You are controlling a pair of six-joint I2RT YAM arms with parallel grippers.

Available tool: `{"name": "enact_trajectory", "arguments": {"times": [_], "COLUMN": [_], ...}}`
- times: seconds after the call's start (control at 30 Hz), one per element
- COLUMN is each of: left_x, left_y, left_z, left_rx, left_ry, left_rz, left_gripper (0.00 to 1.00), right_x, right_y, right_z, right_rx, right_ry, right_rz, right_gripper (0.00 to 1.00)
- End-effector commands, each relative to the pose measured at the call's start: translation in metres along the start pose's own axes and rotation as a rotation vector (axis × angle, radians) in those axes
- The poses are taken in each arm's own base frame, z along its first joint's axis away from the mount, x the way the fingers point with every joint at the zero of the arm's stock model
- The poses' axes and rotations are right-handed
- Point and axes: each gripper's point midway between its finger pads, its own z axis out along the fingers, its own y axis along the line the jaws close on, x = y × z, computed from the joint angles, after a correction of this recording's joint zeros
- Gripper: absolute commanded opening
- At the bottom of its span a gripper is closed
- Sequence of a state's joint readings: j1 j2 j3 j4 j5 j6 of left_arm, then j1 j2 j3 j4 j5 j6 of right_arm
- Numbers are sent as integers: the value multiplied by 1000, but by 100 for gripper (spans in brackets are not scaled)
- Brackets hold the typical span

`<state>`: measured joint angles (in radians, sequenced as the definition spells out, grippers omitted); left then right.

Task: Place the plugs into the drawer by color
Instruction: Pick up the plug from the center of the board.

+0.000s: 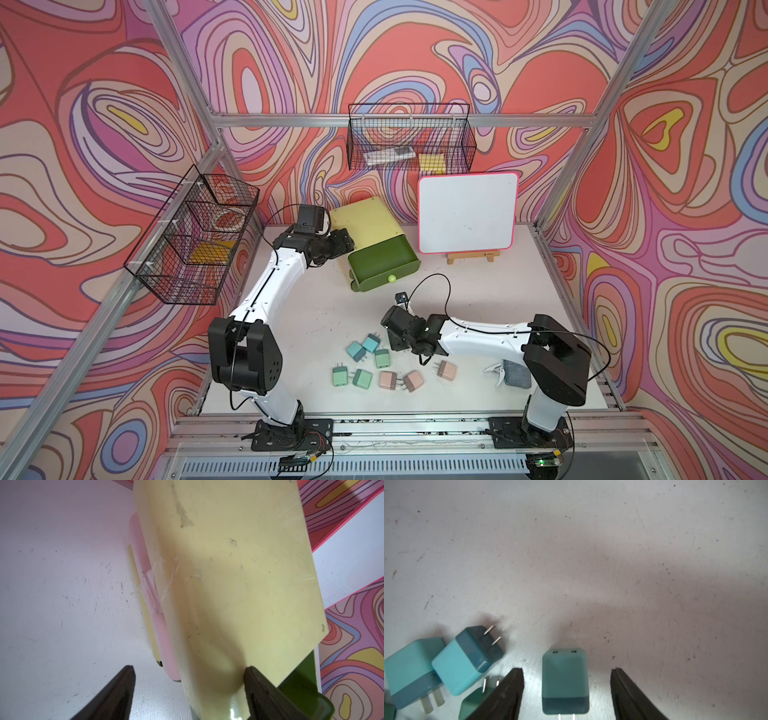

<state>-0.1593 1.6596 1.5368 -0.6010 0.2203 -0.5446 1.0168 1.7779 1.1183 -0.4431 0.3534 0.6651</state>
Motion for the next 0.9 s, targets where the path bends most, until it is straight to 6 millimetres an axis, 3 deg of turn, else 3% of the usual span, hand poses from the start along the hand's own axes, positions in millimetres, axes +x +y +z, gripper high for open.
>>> {"name": "enact_trajectory", "arguments": {"times": [0.0,0.23,0.53,0.87], "left_x": [13,25,32,32], "left_y": [4,3,18,14], "left_z": [-15,-35,-37,-35], "left_rx": [-98,-191,-263,-241], "left_ry": [1,-39,-34,-30], "left_rz": [92,231,268,263], "left_gripper": [81,81,83,83], "right_x": [11,17,23,25], "right_y": [-3,1,2,-2], "right_z": [11,20,25,22], "right_rx": [15,2,-3,5], "right_ry": [61,101,121,121], "right_rz": [-26,-28,-34,-25], "right_gripper": [68,65,57,38]}}
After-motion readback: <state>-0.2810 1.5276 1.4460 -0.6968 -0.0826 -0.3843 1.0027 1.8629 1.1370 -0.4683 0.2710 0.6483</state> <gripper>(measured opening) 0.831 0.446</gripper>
